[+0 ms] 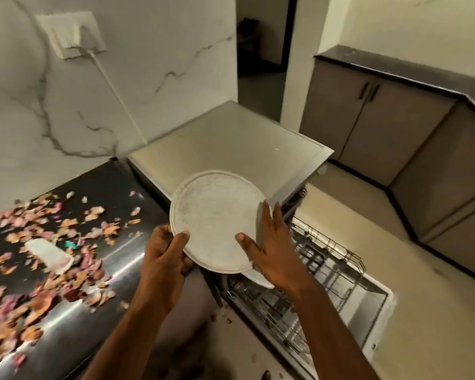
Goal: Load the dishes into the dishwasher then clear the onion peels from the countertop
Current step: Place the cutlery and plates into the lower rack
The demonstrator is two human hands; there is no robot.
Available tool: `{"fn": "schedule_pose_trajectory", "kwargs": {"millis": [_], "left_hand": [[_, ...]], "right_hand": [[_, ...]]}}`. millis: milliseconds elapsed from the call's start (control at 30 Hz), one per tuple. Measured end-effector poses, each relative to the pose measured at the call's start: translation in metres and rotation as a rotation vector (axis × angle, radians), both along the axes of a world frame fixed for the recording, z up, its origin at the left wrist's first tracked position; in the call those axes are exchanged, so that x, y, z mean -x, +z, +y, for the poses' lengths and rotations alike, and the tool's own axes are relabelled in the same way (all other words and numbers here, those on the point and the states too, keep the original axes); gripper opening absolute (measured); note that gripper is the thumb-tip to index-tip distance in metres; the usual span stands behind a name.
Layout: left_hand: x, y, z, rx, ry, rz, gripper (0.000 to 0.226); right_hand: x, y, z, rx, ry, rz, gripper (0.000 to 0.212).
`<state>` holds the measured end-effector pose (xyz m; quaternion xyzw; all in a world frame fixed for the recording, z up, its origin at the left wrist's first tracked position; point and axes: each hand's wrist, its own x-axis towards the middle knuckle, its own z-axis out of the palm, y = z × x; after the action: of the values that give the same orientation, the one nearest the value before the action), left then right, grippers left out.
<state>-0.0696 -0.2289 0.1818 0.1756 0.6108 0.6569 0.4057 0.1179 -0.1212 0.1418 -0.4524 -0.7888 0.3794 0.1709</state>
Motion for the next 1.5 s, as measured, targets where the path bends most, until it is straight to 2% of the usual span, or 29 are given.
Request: {"fn": "schedule_pose_trajectory", "kwargs": {"millis": [67,133,233,300,500,700,767,933,1100,1200,1333,1500], "left_hand": [[-0.02,-0.01,0.019,0.02,-0.049,-0.012,0.007],[-0.034,-0.024,0.036,0.054,-0.11,-0.024,0.009],[-0.057,-0.05,0.067,0.153,-0.219,-0.022,0.019],[-0.074,-0.069,0.086,0.194,-0.292,-0.065,0.02],[-0.115,-0.128,0.14,0.363,-0.504,-0.039,0.02],[-0.133,-0.182,0.179,0.503,-0.665,0.246,0.015],[-0.137,-0.201,0.188,0.555,-0.659,0.281,0.013],[-0.15,-0.244,0.207,0.659,-0.533,0.216,0.006],[-0.156,-0.311,0.225,0.697,-0.416,0.25,0.003],[-0.163,-0.352,0.239,0.675,-0.364,0.352,0.015],[-0.17,-0.403,0.259,0.616,-0.344,0.451,0.028],[-0.164,-0.447,0.286,0.537,-0.321,0.5,0.041]], "right_hand": [[-0.026,-0.005,0.007,0.156,-0.149,0.2,0.093],[-0.049,-0.015,0.013,0.243,-0.36,0.319,0.075],[-0.087,-0.042,0.03,0.266,-0.638,0.366,0.045],[-0.111,-0.057,0.04,0.252,-0.725,0.362,0.032],[-0.167,-0.066,0.068,0.201,-0.971,0.261,0.036],[-0.192,-0.081,0.078,0.21,-1.066,0.206,0.027],[-0.197,-0.095,0.075,0.239,-1.082,0.178,0.02],[-0.208,-0.146,0.077,0.322,-1.021,0.046,0.005],[-0.216,-0.22,0.103,0.382,-0.883,-0.014,0.011],[-0.217,-0.265,0.122,0.388,-0.728,-0.064,0.019],[-0.214,-0.32,0.148,0.329,-0.442,-0.236,0.024],[-0.195,-0.371,0.176,0.279,-0.272,-0.353,0.029]]}}
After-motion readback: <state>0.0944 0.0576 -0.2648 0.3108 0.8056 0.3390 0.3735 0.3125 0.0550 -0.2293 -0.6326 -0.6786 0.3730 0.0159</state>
